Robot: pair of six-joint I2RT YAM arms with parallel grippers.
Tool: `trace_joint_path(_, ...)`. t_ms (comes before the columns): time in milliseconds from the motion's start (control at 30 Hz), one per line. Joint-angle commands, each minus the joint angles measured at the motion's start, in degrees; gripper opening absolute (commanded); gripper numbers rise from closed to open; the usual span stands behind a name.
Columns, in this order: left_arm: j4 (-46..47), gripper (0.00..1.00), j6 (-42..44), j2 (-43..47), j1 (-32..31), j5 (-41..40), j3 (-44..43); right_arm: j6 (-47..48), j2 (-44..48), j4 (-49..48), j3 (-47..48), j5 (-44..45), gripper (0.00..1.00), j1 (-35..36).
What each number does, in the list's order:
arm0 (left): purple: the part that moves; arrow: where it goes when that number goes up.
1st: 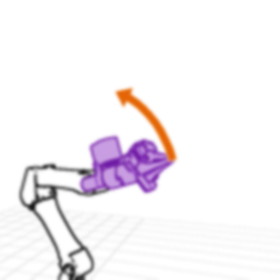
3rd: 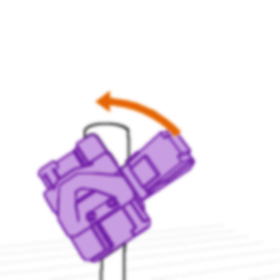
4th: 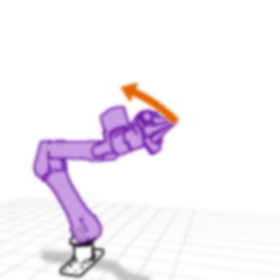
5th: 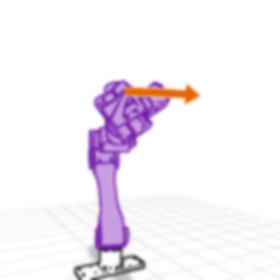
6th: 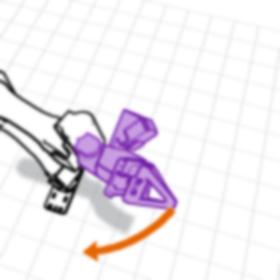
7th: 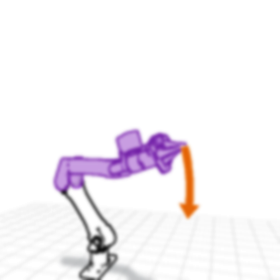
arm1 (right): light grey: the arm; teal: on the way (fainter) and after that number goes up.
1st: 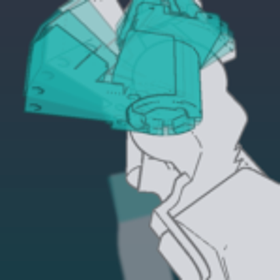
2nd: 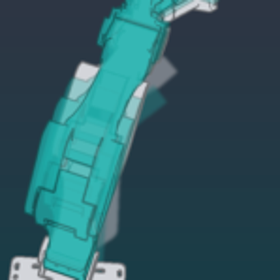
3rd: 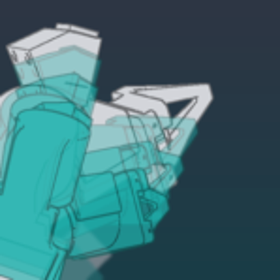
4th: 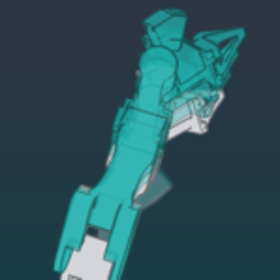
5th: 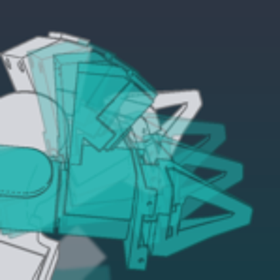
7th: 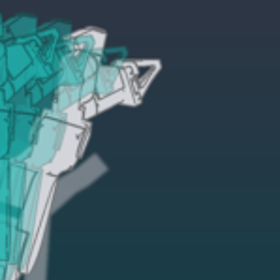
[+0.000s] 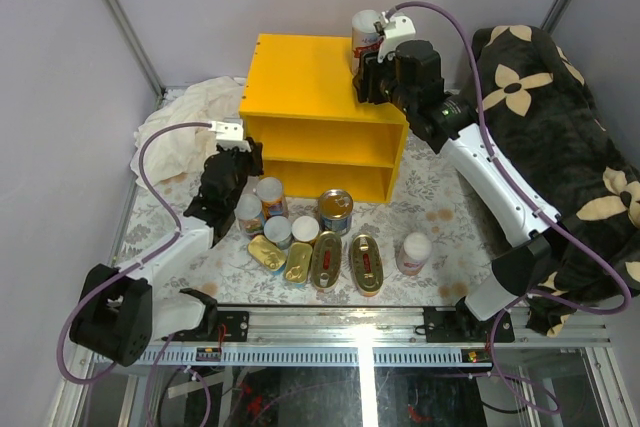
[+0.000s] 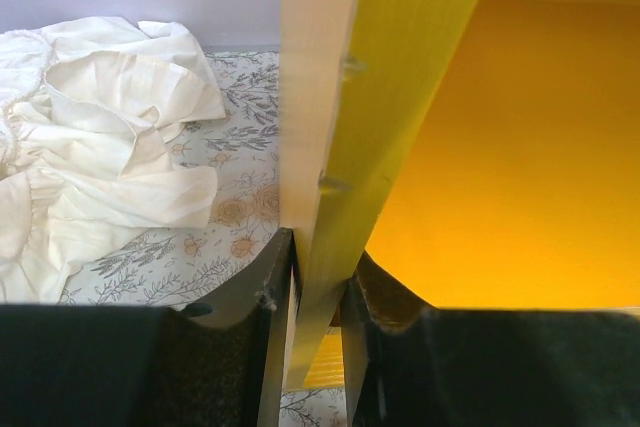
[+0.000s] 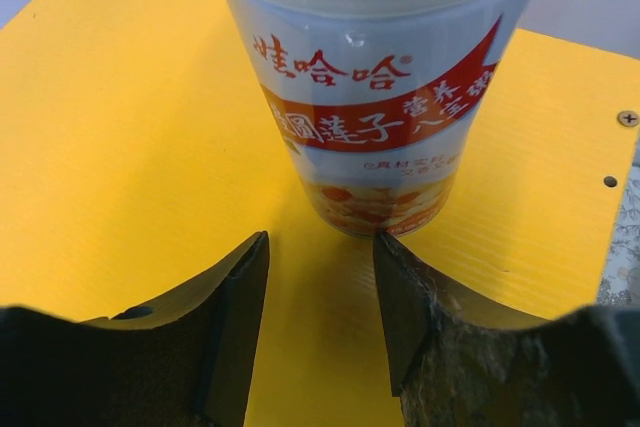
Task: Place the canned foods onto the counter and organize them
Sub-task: Adjust the counter at the center of the board.
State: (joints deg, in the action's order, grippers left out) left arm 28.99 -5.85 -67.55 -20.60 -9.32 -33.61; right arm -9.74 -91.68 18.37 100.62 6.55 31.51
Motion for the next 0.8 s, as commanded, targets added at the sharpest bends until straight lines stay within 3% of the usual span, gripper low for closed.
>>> trace_joint_path(0, 2.3, 0.0, -3.2, 2.6, -3.0, 4.0, 0.9, -1.2, 1.1, -4.1, -0.7, -2.2, 0.52, 0.4)
trace_joint_path(767, -2.9, 0.0, -1.0, 4.6, -11.2, -2.8, -0.1, -0.4, 0.9, -6.0, -2.1, -3.4, 0.52, 5.6)
